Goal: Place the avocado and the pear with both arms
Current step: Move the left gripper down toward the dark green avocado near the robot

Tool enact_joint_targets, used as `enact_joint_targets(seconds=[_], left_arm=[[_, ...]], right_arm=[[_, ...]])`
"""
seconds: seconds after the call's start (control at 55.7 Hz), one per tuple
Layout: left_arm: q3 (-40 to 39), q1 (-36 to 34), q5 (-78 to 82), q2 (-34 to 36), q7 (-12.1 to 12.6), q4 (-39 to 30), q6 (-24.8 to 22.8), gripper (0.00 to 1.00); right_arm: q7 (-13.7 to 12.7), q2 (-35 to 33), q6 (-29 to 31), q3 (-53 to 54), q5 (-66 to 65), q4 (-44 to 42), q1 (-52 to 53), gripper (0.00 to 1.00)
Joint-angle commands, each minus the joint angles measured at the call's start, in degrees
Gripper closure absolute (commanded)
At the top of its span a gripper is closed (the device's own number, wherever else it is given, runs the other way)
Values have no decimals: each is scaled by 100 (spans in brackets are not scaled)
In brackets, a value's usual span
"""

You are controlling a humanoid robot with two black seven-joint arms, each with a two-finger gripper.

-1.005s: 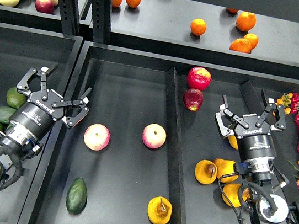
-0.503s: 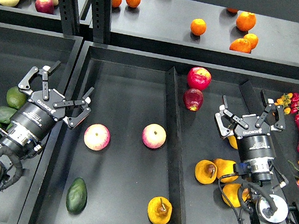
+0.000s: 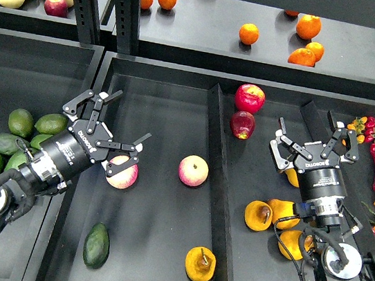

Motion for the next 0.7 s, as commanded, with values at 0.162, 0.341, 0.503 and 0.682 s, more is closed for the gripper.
enact_joint_targets(seconds=[0.162,0.341,0.503,0.682], left_arm=[[1415,-1076,-149,1599,16,218,-52,6],[2979,-2007,-686,2618,16,218,-157,7],[4403,-2965,-695,3040,16,218,-544,8],[6864,-4644,-651,3085,16,218,-681,8]], right_arm=[[0,0,0,29,0,1,15,0],[0,0,0,81,0,-8,15,0],[0,0,0,81,0,-17,15,0],[0,0,0,90,0,-34,32,0]])
